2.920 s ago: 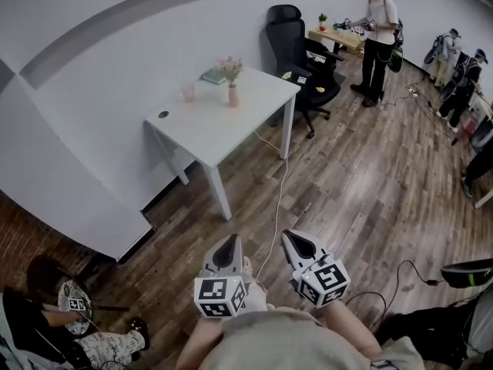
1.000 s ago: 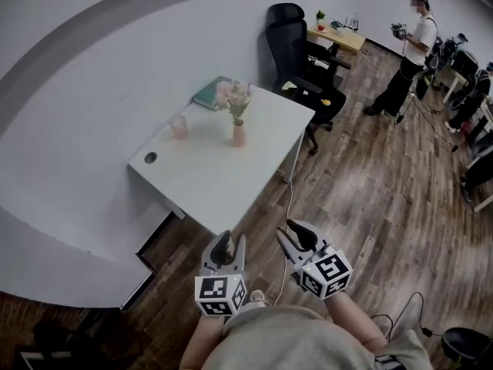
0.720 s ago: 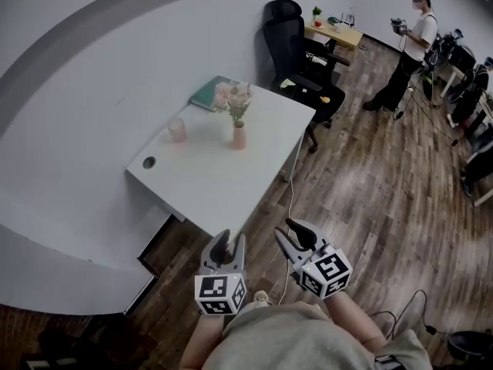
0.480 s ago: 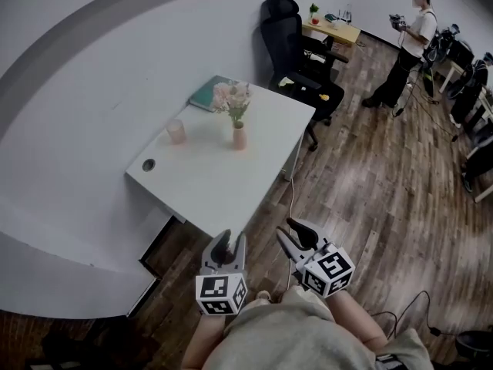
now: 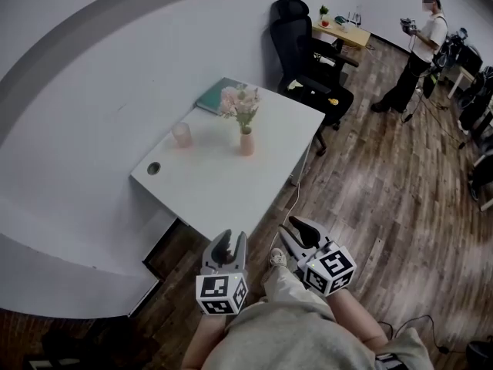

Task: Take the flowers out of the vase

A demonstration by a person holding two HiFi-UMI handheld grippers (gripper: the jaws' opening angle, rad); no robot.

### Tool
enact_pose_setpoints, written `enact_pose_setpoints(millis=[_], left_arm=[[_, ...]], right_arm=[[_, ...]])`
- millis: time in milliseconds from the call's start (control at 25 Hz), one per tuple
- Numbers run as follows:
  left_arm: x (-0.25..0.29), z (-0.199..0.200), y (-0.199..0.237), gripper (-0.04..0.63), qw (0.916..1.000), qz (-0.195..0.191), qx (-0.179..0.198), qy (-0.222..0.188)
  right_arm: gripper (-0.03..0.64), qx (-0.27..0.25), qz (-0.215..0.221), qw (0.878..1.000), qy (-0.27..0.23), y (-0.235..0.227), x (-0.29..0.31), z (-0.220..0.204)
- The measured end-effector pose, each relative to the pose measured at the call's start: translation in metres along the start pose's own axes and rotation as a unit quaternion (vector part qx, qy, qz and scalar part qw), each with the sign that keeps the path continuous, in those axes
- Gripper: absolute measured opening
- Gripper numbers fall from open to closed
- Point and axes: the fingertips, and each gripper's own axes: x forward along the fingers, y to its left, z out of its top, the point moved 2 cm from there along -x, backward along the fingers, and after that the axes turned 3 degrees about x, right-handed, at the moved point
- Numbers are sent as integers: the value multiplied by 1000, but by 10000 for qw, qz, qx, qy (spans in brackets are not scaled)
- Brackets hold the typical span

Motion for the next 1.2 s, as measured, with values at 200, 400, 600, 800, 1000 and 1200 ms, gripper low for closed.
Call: enact_pose_setpoints(millis=[200,400,600,800,1000,1200], left_arm=[[24,9,9,117,10000,91,29,-26],[57,19,21,117,9998,183,45,-16],[91,28,28,117,9996,265,43,6],[124,35,38,117,9987,501,-74,11],[154,47,45,117,9970,750,-166,-42],[181,54,52,117,9945,1020,-240,-78]], right_arm=[[130,-95,116,9999,-38,-18,26,12],[130,-182,229,9995,-88,-38,57,27],[130,-252,372,9990,-30,-60,85,38],[130,-304,547,9980,100,-87,115,45],[132,-379,802,9958,228,-111,146,55],[131,-433,1074,9927,334,-133,177,62]])
